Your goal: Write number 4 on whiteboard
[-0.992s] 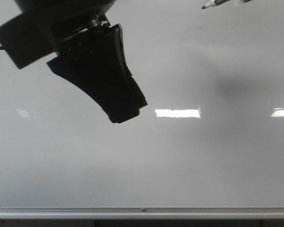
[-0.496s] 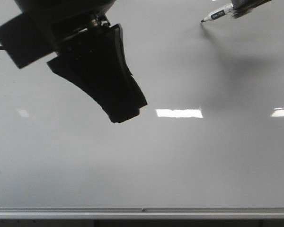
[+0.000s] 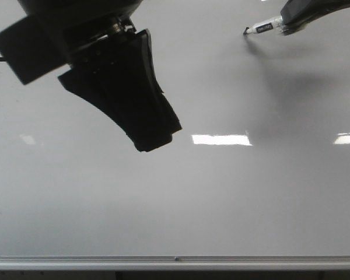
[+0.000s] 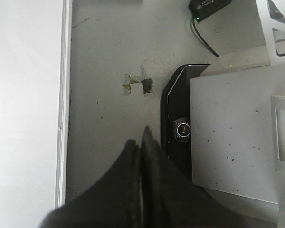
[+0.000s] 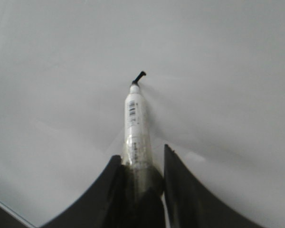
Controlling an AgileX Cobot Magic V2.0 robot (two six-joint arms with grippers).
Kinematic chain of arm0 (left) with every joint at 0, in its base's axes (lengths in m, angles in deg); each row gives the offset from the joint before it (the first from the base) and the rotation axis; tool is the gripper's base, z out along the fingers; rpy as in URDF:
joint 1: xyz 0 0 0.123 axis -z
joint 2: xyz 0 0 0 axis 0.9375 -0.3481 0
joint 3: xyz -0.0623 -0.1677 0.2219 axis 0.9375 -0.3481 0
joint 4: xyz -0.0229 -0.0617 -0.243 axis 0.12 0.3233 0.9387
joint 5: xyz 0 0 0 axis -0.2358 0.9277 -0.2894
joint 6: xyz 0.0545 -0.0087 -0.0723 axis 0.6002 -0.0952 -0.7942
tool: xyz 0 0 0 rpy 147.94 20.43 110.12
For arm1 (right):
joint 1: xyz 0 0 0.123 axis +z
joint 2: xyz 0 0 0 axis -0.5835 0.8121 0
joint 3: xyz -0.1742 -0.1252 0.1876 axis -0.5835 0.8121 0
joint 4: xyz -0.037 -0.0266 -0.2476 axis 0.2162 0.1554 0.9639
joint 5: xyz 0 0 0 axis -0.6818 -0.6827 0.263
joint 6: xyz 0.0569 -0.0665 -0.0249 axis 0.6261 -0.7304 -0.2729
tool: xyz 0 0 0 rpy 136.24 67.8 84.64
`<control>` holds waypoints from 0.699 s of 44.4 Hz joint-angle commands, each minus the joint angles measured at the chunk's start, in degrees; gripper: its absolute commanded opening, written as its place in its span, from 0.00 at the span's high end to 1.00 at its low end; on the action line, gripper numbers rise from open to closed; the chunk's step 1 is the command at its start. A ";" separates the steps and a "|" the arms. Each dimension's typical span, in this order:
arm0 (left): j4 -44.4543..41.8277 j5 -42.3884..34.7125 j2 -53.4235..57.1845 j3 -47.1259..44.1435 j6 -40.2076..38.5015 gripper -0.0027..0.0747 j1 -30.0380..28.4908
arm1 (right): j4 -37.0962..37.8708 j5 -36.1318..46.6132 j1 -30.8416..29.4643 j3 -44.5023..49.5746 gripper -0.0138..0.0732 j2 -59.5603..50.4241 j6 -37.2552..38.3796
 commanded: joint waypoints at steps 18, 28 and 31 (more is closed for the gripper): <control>2.26 -1.02 2.31 1.83 -0.27 0.99 0.39 | -1.05 2.85 4.73 3.88 0.96 1.50 0.37; 2.26 -1.02 2.31 1.83 -0.27 0.99 0.39 | -1.00 1.32 1.24 3.88 0.96 0.73 1.41; 2.26 -1.02 2.31 1.83 -0.27 0.99 0.39 | -1.00 1.34 -1.10 4.58 0.96 -0.24 1.41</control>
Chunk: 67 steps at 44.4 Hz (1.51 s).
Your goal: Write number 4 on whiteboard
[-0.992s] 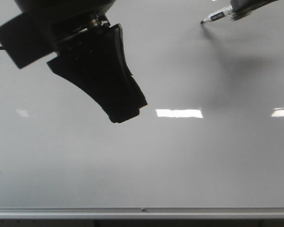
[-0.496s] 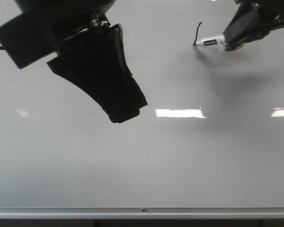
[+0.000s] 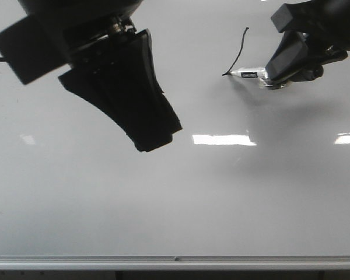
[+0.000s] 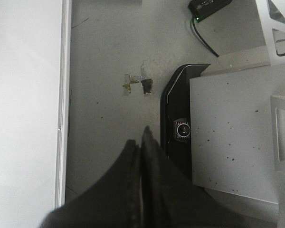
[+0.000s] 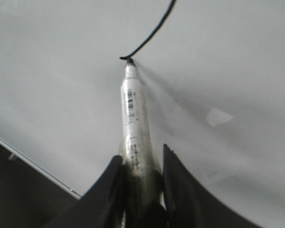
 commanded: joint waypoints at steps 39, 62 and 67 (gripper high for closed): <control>2.26 -1.02 2.31 1.83 -0.27 0.99 0.39 | -0.25 -6.85 -7.87 -9.75 0.96 -6.94 4.82; 2.26 -1.02 2.31 1.83 -0.27 0.99 0.39 | 1.88 -8.89 -7.87 -12.49 0.96 -1.15 8.19; 2.26 -1.02 2.31 1.83 -0.27 0.99 0.39 | 3.78 -9.31 -7.87 -12.49 0.96 -1.01 9.78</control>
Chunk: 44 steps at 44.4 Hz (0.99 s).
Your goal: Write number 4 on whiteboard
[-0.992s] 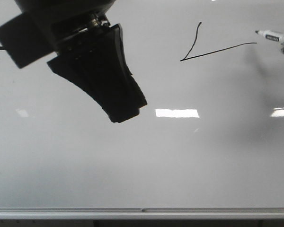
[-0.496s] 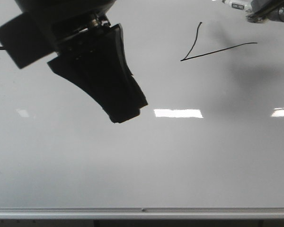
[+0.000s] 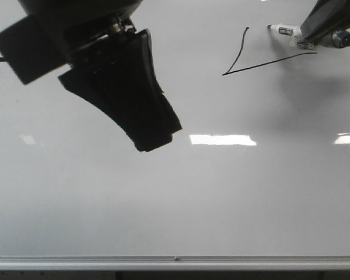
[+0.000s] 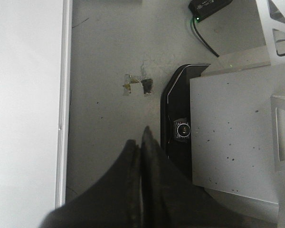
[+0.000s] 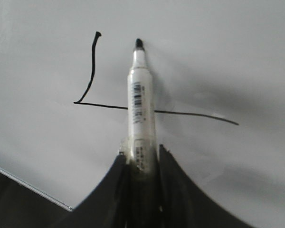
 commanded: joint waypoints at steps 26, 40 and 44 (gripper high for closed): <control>2.26 -1.05 2.31 1.83 -0.27 0.99 0.39 | 6.84 -2.44 0.30 7.12 0.96 -1.16 4.85; 2.26 -1.05 2.31 1.83 -0.27 0.99 0.39 | 6.89 -4.47 0.84 11.63 0.96 -3.12 4.67; 2.38 -1.05 2.31 1.83 -0.27 0.96 0.39 | 6.89 -6.97 3.10 11.63 0.96 -7.77 3.28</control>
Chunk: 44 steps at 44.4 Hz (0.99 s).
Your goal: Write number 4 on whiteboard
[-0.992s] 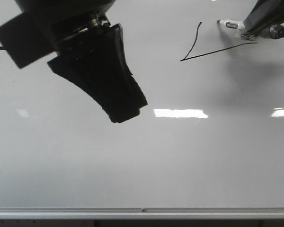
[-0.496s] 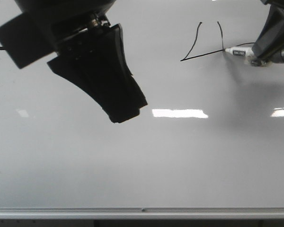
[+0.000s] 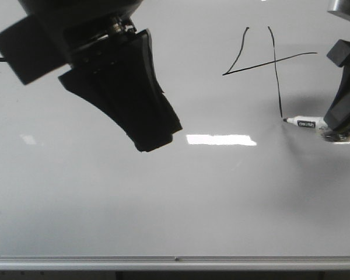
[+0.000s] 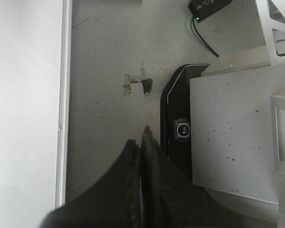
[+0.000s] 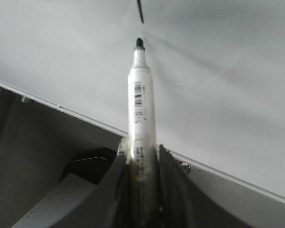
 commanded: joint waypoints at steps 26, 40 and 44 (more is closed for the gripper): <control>2.81 -5.10 2.59 10.34 0.15 0.36 0.39 | 4.73 -6.53 27.57 -1.31 0.96 -15.48 -8.81; 2.57 -1.70 2.59 10.34 0.19 0.36 0.39 | 3.58 -0.82 33.05 -1.31 0.96 -15.58 -8.81; 1.66 -0.41 2.48 10.23 0.19 0.36 0.39 | 3.50 -0.58 33.05 -1.31 0.96 -16.38 -8.81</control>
